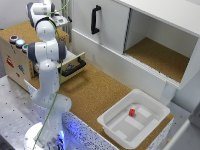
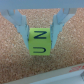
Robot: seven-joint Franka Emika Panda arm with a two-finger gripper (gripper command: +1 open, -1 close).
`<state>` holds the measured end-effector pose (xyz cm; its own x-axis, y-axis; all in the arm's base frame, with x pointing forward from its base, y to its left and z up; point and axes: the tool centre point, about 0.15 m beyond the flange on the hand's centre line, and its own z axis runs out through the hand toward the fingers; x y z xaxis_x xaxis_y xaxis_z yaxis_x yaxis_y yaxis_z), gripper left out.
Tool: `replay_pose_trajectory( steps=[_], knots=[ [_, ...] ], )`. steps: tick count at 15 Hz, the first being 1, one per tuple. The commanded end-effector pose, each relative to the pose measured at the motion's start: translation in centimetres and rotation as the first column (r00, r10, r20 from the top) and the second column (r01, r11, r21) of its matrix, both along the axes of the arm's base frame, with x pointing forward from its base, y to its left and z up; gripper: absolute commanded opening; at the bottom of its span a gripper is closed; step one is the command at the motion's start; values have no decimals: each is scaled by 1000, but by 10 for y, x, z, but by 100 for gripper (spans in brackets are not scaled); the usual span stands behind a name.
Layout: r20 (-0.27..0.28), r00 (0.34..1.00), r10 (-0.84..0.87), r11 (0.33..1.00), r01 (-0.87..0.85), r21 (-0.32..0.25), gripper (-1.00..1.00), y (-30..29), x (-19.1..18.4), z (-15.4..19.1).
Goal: Rotate the yellow block to the right
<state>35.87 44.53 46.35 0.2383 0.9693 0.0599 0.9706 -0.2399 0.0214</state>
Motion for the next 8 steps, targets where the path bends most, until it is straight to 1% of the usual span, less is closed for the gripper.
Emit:
replay_pose_trajectory(
  steps=[1, 2, 4, 6, 7, 8],
  knots=[
    [-97, 981, -170, 981, 158, -116, -100, 34, 5, 8],
    [-86, 976, -200, 974, 188, -129, -100, 39, 3, 8],
    [-68, 944, -323, 930, 304, -207, -100, 52, -4, -6],
    [-76, 861, -502, 856, 483, -183, -100, 53, -7, -9],
    [-76, 820, -568, 815, 547, -188, -100, 55, -8, -8],
    [-45, 764, -644, 754, 624, -206, -100, 58, -10, -7]
  ],
)
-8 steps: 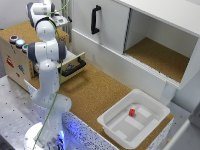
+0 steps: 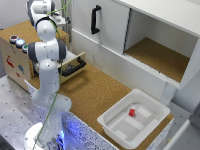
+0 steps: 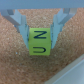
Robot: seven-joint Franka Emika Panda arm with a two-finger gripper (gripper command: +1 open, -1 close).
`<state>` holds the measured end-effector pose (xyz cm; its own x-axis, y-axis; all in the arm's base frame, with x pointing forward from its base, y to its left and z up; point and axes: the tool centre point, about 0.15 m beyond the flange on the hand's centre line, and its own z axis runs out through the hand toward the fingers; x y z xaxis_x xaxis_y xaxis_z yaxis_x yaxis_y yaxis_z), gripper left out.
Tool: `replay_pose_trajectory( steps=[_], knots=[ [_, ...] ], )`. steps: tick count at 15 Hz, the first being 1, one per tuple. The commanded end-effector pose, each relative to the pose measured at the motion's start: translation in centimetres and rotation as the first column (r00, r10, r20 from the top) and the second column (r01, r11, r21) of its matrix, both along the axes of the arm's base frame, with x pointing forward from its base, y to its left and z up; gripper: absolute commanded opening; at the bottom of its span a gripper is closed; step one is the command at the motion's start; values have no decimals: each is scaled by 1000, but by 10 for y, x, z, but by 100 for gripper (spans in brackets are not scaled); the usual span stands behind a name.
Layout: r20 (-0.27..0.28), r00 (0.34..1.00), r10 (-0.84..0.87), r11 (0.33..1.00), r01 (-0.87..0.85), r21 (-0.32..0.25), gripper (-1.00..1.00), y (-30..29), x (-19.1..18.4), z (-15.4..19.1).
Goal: Rotate the yellow block to the right
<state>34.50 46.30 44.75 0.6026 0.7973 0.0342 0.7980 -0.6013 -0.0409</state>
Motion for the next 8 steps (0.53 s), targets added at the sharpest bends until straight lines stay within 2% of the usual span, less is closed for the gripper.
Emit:
replay_pose_trajectory(
  steps=[1, 2, 4, 6, 7, 8],
  knots=[
    [-30, 920, -391, 900, 375, -220, -100, 39, 3, 8],
    [-12, 883, -468, 863, 454, -222, -100, 37, 4, 4],
    [-16, 818, -574, 806, 562, -184, -100, 32, 12, -5],
    [25, 796, -604, 773, 593, -224, -100, 32, 26, -3],
    [73, 769, -635, 732, 629, -259, -100, 29, 30, 0],
    [85, 744, -662, 707, 659, -257, -100, 26, 33, -2]
  ],
)
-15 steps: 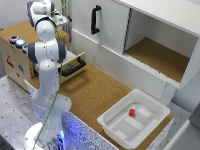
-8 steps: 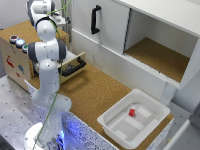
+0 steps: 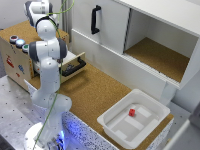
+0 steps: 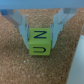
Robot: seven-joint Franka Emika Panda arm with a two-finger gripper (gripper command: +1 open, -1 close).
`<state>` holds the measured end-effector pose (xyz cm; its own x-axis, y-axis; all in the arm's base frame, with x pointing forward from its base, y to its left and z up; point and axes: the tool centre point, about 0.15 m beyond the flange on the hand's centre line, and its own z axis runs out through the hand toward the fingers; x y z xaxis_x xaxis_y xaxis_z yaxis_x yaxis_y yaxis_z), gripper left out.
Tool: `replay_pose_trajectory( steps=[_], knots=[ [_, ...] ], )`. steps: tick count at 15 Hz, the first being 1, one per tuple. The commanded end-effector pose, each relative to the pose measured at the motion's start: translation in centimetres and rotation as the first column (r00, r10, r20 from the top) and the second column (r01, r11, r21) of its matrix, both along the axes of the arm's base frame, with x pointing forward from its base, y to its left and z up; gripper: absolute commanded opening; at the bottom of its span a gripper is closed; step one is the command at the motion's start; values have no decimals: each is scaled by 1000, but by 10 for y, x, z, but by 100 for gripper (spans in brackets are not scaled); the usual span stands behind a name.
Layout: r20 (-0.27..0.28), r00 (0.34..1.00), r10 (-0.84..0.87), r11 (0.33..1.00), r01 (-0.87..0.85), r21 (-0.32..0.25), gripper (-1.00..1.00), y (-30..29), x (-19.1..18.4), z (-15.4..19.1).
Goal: Rotate the yellow block to the right
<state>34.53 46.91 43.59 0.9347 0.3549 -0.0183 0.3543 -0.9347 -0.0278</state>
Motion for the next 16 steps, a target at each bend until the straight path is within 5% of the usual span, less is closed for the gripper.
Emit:
replay_pose_trajectory(
  steps=[1, 3, 5, 6, 11, 16],
  knots=[
    [-10, 978, -210, 958, 204, -204, -100, 16, 33, 6],
    [14, 962, -272, 955, 272, -115, -100, 12, 35, -2],
    [46, 940, -339, 934, 342, -101, -100, 4, 32, 3],
    [39, 938, -343, 935, 345, -77, 100, -1, 31, 8],
    [56, 947, -315, 949, 315, 8, 100, -16, 9, 40],
    [83, 952, -294, 955, 296, -16, 100, -25, -4, 67]
  ],
)
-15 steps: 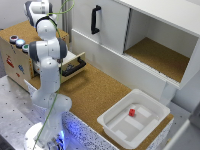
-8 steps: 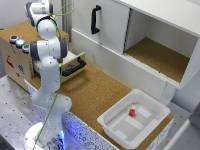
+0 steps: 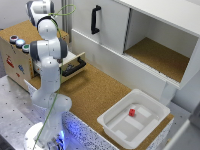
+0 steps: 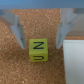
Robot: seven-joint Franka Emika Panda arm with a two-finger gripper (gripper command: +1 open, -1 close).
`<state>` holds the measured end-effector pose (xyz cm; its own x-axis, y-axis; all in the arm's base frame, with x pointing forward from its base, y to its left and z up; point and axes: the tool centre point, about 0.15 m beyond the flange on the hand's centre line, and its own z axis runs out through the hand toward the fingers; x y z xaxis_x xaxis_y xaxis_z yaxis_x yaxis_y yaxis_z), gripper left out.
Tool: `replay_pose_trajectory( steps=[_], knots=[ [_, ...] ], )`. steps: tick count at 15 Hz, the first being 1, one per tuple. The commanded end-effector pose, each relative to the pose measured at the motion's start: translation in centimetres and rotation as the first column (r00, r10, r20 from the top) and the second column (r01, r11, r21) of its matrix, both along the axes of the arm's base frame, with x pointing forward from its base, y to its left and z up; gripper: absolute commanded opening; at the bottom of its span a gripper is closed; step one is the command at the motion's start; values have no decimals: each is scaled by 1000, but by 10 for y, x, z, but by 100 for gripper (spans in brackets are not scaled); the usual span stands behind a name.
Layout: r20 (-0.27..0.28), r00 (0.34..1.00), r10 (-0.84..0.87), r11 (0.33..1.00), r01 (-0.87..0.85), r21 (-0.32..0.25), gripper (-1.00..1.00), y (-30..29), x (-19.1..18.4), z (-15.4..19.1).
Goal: Rotate the yellow block to the right
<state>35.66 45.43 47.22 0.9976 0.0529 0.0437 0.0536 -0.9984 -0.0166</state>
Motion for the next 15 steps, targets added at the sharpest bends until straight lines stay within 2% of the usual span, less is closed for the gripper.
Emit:
replay_pose_trajectory(
  steps=[1, 3, 5, 11, 15],
  knots=[
    [3, 999, 43, 998, -43, -48, 100, -13, -14, 36],
    [-8, 992, 123, 989, -124, -75, 100, -21, -11, 43],
    [-6, 982, 188, 979, -188, -80, 100, -40, -11, 48],
    [-17, 971, 238, 971, -237, 29, 100, -111, -26, 24],
    [-56, 970, 238, 969, -234, 79, 100, -139, -39, 1]
  ],
)
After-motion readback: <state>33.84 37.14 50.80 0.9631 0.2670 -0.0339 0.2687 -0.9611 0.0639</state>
